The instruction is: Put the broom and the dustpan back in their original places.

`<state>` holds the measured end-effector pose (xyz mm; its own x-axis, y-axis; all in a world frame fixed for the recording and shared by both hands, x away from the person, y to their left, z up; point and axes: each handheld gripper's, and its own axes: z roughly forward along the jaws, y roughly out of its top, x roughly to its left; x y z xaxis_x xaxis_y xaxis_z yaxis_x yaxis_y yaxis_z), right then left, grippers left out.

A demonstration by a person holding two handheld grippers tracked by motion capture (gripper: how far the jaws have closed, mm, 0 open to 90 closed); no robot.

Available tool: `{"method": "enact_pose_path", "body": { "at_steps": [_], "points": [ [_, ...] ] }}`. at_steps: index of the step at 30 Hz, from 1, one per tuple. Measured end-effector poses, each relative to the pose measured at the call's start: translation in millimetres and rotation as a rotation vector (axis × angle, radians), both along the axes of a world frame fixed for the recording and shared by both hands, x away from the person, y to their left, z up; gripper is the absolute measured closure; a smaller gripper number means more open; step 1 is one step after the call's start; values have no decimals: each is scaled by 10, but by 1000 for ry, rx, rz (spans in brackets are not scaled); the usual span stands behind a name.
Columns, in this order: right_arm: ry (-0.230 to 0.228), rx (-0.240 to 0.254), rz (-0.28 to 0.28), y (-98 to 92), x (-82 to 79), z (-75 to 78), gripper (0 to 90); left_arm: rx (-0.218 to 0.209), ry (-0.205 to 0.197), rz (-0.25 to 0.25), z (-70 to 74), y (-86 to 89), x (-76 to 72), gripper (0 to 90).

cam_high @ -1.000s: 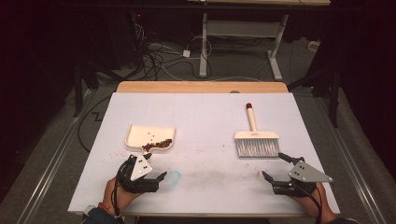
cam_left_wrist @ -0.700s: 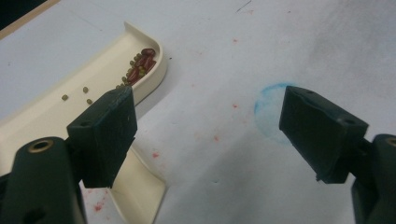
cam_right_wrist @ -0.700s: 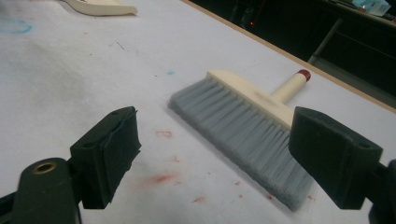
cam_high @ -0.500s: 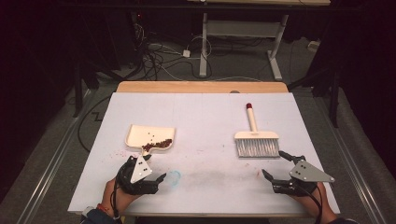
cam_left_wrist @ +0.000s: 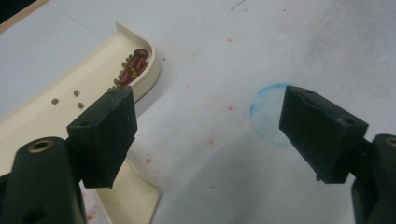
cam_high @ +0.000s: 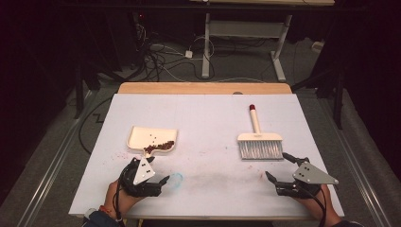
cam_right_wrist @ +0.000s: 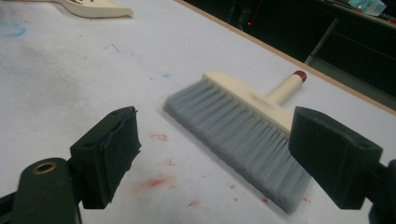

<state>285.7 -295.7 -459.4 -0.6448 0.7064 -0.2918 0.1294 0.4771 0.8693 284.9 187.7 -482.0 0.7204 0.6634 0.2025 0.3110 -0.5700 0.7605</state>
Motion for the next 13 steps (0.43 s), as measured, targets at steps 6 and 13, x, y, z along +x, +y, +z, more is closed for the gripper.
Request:
{"method": "enact_pose_path", "body": {
  "at_steps": [6, 13],
  "points": [
    [5, -3, 1, -8, 11, -8, 172, 4, 3, -1, -2, -22, 0, 188],
    [-1, -3, 1, -8, -1, 5, 172, 3, 3, -3, 3, -24, 7, 188]
  ]
}}
